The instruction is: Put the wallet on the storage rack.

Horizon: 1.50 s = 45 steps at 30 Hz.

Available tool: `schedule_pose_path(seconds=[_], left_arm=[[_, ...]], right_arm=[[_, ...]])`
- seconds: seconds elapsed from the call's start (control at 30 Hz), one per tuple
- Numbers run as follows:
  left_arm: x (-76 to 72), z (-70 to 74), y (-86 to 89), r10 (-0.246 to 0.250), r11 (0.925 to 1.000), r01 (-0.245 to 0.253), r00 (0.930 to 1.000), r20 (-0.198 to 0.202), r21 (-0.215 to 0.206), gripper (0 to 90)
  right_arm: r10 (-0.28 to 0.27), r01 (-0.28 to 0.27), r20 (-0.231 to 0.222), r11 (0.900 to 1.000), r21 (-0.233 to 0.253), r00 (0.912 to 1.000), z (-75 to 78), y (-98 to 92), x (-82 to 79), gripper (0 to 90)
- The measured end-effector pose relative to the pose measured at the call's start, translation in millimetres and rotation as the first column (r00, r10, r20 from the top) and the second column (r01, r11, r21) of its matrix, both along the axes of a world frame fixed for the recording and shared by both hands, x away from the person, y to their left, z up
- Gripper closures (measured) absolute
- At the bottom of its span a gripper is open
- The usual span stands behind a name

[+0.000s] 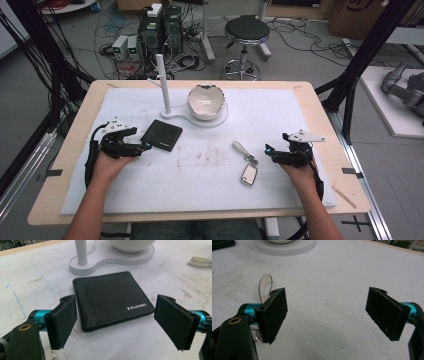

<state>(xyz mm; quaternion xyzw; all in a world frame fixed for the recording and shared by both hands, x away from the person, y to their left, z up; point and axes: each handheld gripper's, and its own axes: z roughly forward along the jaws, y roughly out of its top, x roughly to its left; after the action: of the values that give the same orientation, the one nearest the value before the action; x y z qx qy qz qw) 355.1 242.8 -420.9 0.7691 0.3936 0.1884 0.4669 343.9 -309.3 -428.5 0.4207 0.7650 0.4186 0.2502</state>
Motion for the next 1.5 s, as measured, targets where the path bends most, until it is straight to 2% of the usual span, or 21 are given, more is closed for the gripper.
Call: schedule_pose_path(seconds=[0.2,0.37,0.5,0.7,0.97,1.0,1.17,1.5], left_arm=[[1.7,-2.5,1.0,0.000,1.0000,0.000,1.0000,-0.001,0.005,18.5],[2.6,-2.9,2.6,0.006,1.0000,-0.006,1.0000,0.000,0.004,18.5],[4.9,-2.0,5.4,0.023,0.9997,-0.023,0.9996,0.015,-0.012,18.5],[14.3,-3.1,6.0,0.035,0.9991,-0.035,0.9994,0.008,-0.026,18.8],[33.2,-10.2,2.6,0.041,0.9990,-0.041,0.9979,-0.051,-0.018,19.0],[38.2,-11.3,-0.8,0.036,0.9993,-0.036,0.9974,-0.062,-0.001,19.0],[47.2,-13.6,-6.1,0.025,0.9993,-0.023,0.9971,-0.072,0.029,19.0],[63.3,-23.6,-4.9,0.049,0.9982,-0.045,0.9915,-0.120,0.041,19.0]], right_arm=[[0.012,-0.012,-0.012,1.000,-0.008,0.9999,-1.7,3.0,1.6,17.8],[0.012,-0.013,-0.004,1.000,-0.015,0.9999,-0.7,3.5,-0.2,17.8],[0.027,-0.027,-0.006,0.999,-0.033,0.9996,-0.2,6.0,-3.5,17.8],[0.040,-0.040,-0.001,0.998,-0.039,0.9992,0.8,6.3,-10.4,17.8],[0.042,-0.042,-0.009,0.998,-0.048,0.9991,-0.7,-3.0,-20.2,17.8],[0.035,-0.036,-0.014,0.998,-0.049,0.9993,-1.2,-6.3,-23.2,17.8],[0.018,-0.019,-0.012,0.999,-0.048,0.9998,-1.8,-15.2,-29.4,17.8],[0.012,-0.013,-0.014,0.998,-0.061,0.9998,-2.6,-20.3,-37.3,17.8]])
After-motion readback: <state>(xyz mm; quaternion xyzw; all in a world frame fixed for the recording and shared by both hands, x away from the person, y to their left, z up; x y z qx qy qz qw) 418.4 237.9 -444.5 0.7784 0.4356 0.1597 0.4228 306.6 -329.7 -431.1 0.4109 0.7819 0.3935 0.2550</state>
